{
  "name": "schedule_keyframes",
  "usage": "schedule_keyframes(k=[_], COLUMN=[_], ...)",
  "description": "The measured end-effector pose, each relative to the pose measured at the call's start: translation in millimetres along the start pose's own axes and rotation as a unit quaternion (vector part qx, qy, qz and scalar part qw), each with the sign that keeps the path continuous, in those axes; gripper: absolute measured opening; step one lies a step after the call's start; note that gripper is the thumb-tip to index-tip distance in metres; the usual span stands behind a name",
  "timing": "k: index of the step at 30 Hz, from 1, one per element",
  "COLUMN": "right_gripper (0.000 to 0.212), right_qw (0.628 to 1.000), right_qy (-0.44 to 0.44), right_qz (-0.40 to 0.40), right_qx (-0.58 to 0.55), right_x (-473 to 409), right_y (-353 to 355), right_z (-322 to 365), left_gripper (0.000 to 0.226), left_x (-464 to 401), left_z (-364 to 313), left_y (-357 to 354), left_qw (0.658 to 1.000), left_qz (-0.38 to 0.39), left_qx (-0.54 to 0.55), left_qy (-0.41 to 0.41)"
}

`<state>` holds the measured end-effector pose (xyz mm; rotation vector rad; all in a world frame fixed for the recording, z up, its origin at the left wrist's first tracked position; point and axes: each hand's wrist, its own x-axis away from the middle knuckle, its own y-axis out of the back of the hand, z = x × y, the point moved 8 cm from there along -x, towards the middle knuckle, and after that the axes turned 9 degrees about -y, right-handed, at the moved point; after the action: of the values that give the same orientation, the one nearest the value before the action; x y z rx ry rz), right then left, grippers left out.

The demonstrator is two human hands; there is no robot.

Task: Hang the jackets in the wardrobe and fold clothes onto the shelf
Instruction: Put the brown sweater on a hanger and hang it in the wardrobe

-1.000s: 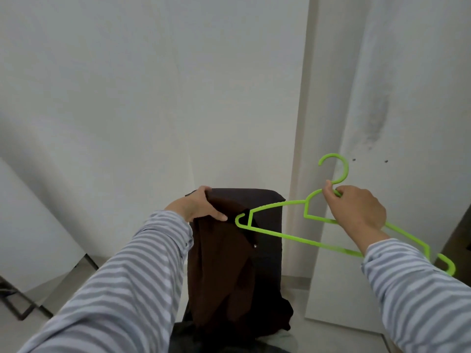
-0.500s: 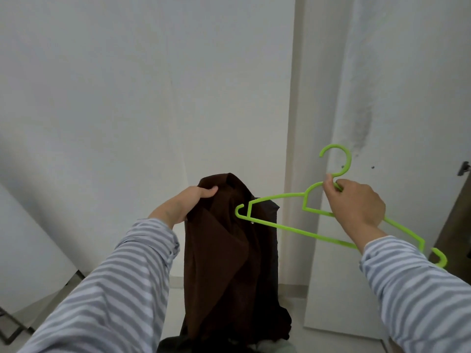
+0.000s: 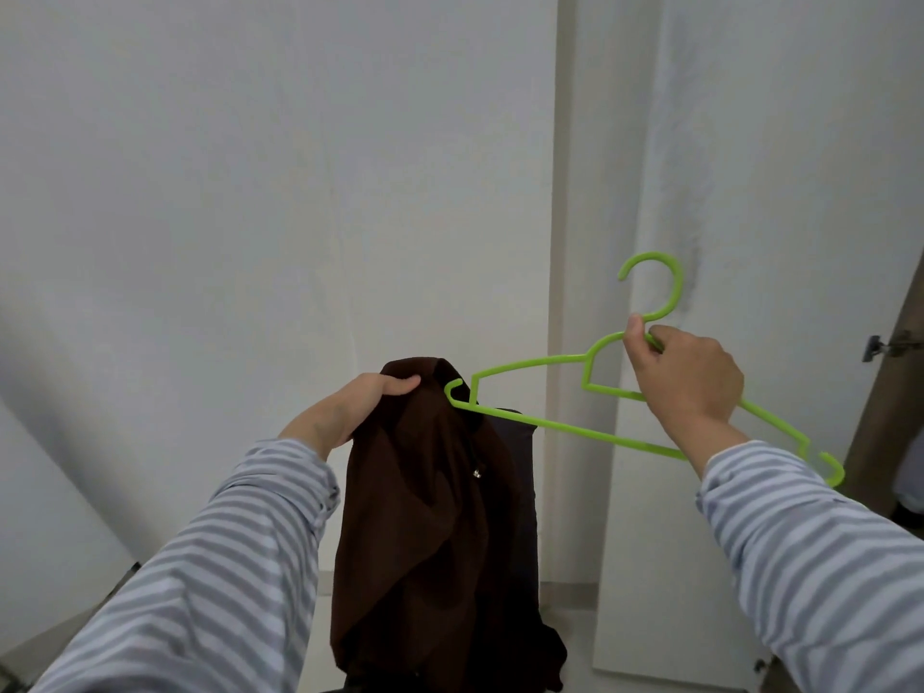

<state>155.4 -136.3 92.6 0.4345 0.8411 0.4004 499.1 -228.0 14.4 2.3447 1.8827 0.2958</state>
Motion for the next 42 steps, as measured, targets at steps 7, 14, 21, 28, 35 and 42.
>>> schedule_keyframes(k=[7,14,21,28,35,42], right_gripper=[0.054,0.053,0.056,0.055,0.058,0.057], right_qw=[0.999,0.999,0.999,0.994,0.975,0.951], right_qy=[0.025,0.028,0.032,0.083,0.048,0.027], right_qz=[0.004,-0.006,0.021,0.053,0.126,0.220], right_qx=[-0.027,-0.015,-0.032,-0.049,-0.175,-0.214], right_x=[1.8,14.9,32.5,52.8,60.9,51.7], right_y=[1.1,-0.3,-15.6,-24.1,-41.9,-54.7], right_z=[4.5,18.8,36.3,73.3,86.6,88.6], left_gripper=[0.045,0.040,0.036,0.026,0.029,0.033], left_x=[2.9,6.3,5.9,2.9,-0.2,0.6], left_z=[-11.7,-22.9,-55.0,-97.3,-137.4,-124.4], left_y=[8.2,-3.0,-24.2,-63.0,-78.8,-88.0], left_qw=[0.998,0.998,0.992,0.971,0.930,0.865], left_qz=[-0.015,0.005,0.019,0.023,-0.071,-0.076], left_qx=[-0.032,-0.025,-0.036,-0.083,-0.147,-0.355], left_qy=[-0.045,-0.062,-0.123,-0.223,-0.330,-0.347])
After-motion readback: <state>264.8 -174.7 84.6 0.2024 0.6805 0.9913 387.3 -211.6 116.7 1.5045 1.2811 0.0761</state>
